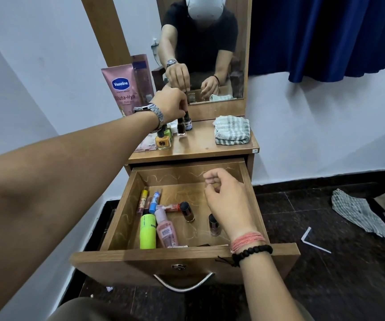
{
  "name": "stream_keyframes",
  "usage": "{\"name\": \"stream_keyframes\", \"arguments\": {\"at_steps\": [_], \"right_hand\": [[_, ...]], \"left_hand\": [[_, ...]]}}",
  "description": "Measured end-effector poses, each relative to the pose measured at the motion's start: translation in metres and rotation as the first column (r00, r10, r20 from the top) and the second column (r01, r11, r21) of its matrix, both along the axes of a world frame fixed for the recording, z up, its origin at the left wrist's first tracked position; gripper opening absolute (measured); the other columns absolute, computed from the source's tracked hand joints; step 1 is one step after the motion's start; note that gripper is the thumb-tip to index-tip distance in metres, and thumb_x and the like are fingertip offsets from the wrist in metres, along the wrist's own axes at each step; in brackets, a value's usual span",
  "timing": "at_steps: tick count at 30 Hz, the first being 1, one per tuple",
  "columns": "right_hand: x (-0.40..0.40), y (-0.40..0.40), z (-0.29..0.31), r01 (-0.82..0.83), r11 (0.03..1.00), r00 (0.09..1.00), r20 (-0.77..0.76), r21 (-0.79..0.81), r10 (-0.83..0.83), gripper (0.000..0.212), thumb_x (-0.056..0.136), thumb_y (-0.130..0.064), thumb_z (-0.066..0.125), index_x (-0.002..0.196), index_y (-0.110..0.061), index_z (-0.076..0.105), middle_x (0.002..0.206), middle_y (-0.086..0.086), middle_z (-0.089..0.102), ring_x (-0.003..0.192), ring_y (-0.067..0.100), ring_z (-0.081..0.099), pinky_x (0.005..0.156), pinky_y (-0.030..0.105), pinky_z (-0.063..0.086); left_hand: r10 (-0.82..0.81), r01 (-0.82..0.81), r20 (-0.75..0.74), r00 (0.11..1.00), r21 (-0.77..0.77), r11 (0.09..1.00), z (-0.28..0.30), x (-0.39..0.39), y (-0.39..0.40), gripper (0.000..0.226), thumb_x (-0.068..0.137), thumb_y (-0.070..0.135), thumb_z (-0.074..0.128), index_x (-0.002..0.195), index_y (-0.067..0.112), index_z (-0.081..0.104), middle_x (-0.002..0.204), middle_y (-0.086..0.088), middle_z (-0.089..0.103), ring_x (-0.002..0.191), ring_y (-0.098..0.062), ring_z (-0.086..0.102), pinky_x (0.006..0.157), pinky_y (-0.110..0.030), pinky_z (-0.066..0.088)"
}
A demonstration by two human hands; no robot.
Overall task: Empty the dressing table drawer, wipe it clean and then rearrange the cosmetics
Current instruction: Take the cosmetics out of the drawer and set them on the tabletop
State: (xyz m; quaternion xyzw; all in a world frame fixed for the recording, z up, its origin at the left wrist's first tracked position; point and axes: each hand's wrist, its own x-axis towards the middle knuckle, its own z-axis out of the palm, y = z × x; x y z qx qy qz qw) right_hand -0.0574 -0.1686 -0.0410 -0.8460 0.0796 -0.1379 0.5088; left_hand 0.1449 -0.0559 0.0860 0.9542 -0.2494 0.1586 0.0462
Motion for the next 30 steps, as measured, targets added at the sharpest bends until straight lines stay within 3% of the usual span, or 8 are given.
{"name": "stream_keyframes", "arguments": {"at_steps": [21,26,28,30], "right_hand": [[-0.002,0.000,0.001,-0.003,1.000,1.000,-0.020,-0.004,0.003,0.023,0.091,-0.016,0.052,0.105,-0.030,0.062,0.102,-0.015,0.064,0.090,0.005,0.060,0.074,0.025,0.052],[-0.001,0.000,-0.001,-0.002,1.000,1.000,-0.019,-0.016,0.001,0.023,0.091,-0.015,0.051,0.104,-0.031,0.061,0.103,-0.015,0.064,0.089,0.007,0.060,0.071,0.027,0.051],[0.000,0.000,-0.002,-0.003,1.000,1.000,-0.018,-0.025,0.002,0.024,0.091,-0.013,0.050,0.102,-0.031,0.061,0.103,-0.015,0.064,0.084,0.009,0.061,0.069,0.028,0.051],[0.000,0.000,-0.003,-0.001,0.999,1.000,-0.019,-0.034,0.001,0.025,0.090,-0.012,0.050,0.101,-0.032,0.061,0.102,-0.014,0.064,0.085,0.010,0.061,0.073,0.031,0.053]], "left_hand": [[0.073,-0.073,-0.001,0.997,0.080,0.994,-0.005,0.010,0.002,0.009,0.083,0.012,0.065,0.088,0.010,0.072,0.093,-0.010,0.070,0.088,-0.026,0.062,0.067,-0.030,0.043],[0.063,-0.063,0.007,0.998,0.074,0.995,0.003,0.005,0.002,0.013,0.084,0.019,0.065,0.095,0.015,0.069,0.101,-0.007,0.068,0.093,-0.025,0.061,0.075,-0.036,0.050],[0.036,-0.037,0.063,0.997,0.010,0.999,0.007,-0.005,0.004,0.016,0.086,0.020,0.062,0.101,0.017,0.067,0.106,-0.005,0.065,0.098,-0.024,0.060,0.083,-0.039,0.052],[-0.007,0.012,0.128,0.992,-0.033,0.999,0.007,-0.023,0.007,0.017,0.087,0.020,0.061,0.102,0.017,0.066,0.107,-0.003,0.064,0.097,-0.022,0.060,0.081,-0.038,0.051]]}}
